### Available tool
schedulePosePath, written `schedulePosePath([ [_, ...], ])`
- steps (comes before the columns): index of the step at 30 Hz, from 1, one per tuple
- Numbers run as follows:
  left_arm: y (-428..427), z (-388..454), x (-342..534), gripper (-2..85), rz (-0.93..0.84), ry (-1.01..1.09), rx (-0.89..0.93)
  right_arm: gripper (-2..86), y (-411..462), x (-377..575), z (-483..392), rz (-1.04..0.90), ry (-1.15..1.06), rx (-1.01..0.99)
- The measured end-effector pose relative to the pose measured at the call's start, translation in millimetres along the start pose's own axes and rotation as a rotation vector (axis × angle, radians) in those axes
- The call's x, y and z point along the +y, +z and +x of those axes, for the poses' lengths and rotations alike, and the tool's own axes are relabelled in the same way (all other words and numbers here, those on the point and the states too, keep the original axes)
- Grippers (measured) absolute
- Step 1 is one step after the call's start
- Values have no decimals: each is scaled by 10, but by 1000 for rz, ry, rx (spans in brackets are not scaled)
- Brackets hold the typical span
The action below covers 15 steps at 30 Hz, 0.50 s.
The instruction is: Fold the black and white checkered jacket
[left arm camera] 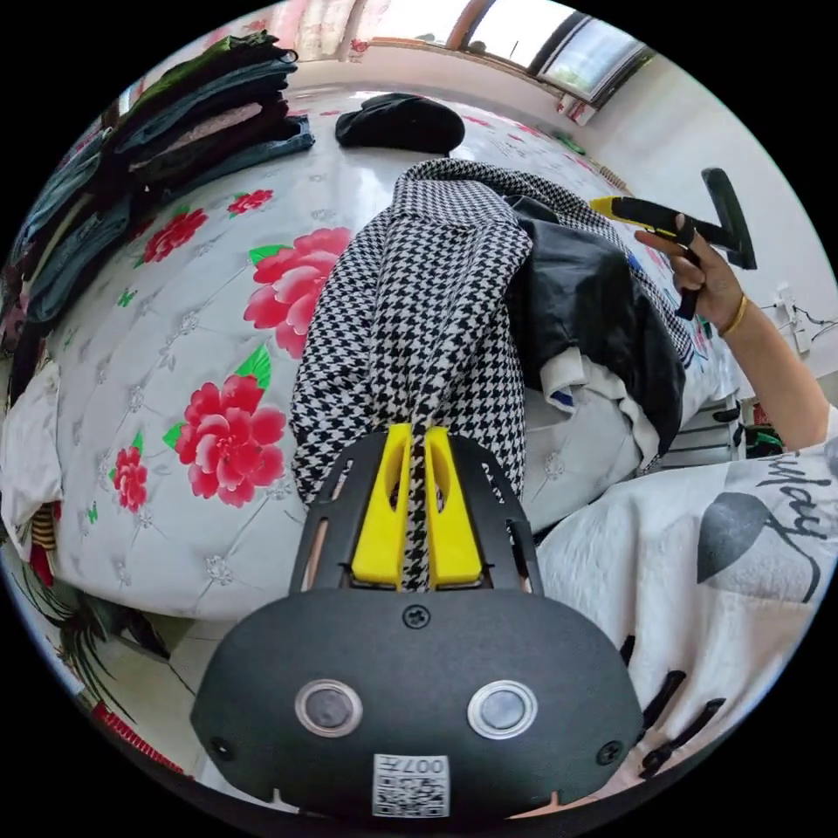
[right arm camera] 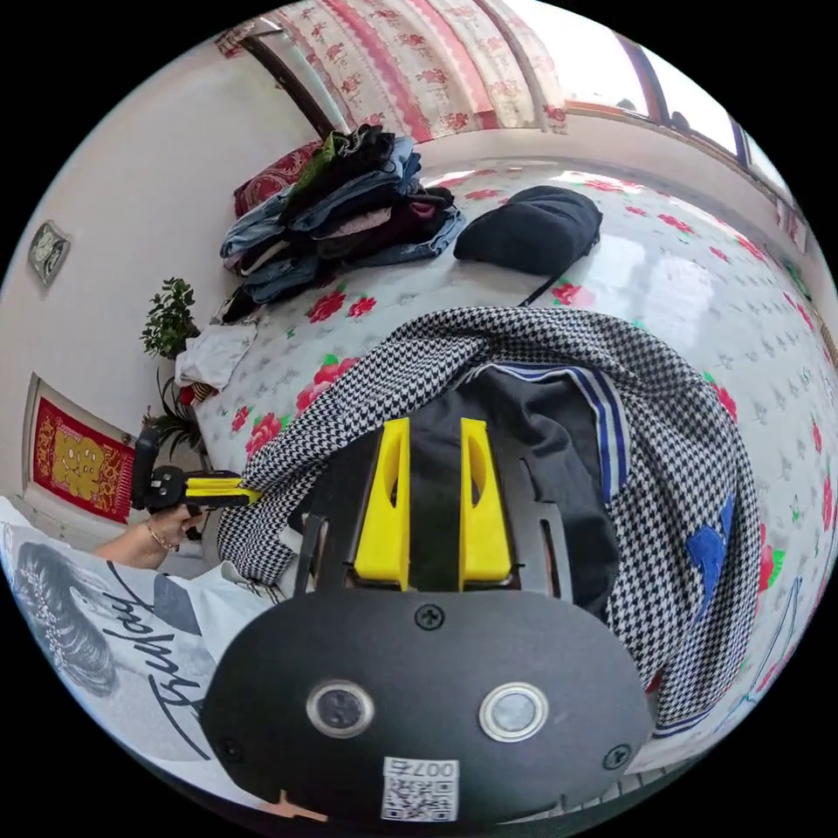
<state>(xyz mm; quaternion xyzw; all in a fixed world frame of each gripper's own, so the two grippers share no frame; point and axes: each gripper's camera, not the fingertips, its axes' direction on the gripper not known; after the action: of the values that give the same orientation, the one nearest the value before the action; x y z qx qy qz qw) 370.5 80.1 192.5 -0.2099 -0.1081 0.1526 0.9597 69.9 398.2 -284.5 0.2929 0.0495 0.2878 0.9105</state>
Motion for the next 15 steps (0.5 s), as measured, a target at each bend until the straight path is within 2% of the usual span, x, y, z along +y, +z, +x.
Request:
schedulePosePath([
  [4,-549,-482,-346,-4,54,15,72,38,802,-56,-76,-345,-37,2],
  [8,-1751,-1289,-790,0,301,9,61,30,876,282,-109,-408,10,18],
  [10,-2103,-1671,-1096,9,377,-25,-11,29,746,390,-170,-445,-13,3],
  [12,-2125,-2161,-1623,41,354,-115,-215,32,695,412,-239,-530,-67,-24],
  [14,-1914,-2562,-1961,63,262,-255,-249,38,611,351,-303,-600,-139,-40],
  [15,-1781,-2744,-2061,72,231,-351,-206,42,483,237,-316,-590,-173,-30],
])
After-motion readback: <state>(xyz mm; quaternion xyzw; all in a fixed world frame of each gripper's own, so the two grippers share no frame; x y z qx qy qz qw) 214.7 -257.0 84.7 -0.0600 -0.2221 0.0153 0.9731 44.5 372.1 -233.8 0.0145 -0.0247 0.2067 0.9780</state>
